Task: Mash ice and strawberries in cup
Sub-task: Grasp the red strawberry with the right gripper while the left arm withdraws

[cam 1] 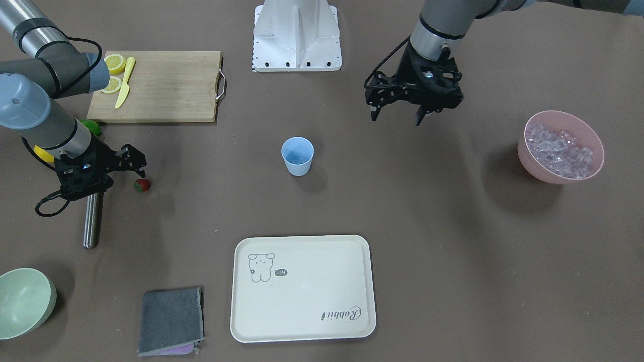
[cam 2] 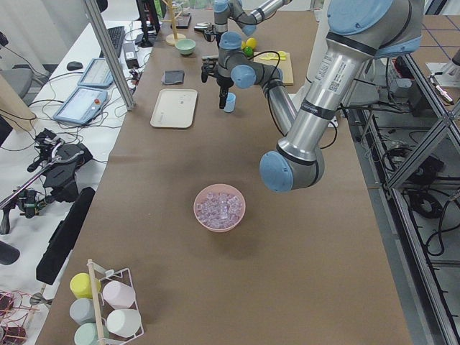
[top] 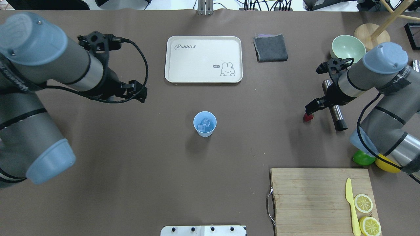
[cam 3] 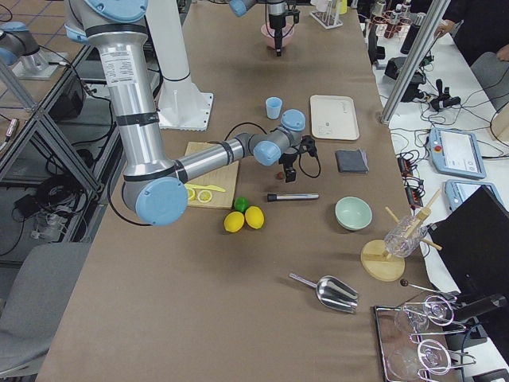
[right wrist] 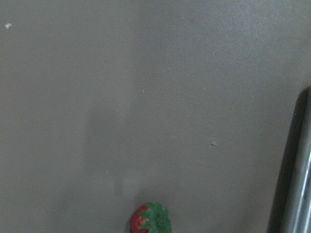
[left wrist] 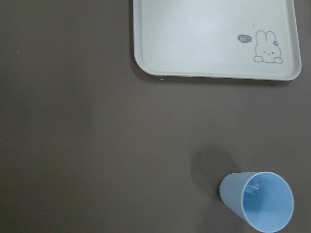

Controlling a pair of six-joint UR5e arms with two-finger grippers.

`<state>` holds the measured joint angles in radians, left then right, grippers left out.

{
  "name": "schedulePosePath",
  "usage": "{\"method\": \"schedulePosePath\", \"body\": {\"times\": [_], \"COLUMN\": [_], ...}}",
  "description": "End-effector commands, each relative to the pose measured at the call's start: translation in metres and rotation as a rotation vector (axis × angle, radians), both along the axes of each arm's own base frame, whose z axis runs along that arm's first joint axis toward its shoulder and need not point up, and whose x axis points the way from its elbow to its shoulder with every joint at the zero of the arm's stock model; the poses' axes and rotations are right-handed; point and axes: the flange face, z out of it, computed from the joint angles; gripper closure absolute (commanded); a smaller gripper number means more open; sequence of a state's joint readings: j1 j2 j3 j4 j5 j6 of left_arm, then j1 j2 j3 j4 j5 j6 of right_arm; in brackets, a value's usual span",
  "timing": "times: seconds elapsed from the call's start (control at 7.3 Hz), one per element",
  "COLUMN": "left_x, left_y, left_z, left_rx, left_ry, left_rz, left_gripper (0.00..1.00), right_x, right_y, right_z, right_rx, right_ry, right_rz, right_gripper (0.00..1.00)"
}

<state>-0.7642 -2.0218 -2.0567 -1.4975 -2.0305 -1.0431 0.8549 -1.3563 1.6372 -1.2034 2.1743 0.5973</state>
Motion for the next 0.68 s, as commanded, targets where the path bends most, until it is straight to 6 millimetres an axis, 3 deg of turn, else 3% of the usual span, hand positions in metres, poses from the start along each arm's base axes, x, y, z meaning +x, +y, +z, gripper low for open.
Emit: {"method": "schedulePosePath", "body": {"times": [0.0,0.27,0.55], "left_x": [-0.044,-0.044,-0.05], "left_y": [-0.005,-0.006,-0.011], "left_z": [0.029,0.031,0.033], "left_rx": [0.005,0.01,0.017], "left_ry": [-0.022,-0.027,-0.033], "left_rz": [0.013,0.02,0.017], "left_gripper": [0.03,0.03,0.03], "right_x": [-0.019,-0.033,-0.035], "right_y": [0.005,-0.002,-0.002], "right_z": [0.011,0.003,0.004], "right_rx": [-0.025,-0.025,-0.032], "right_ry": [0.003,-0.003,-0.002], "right_rz": [0.002,0.002,-0.001], "right_gripper": [0.2,0.42,1.0]}}
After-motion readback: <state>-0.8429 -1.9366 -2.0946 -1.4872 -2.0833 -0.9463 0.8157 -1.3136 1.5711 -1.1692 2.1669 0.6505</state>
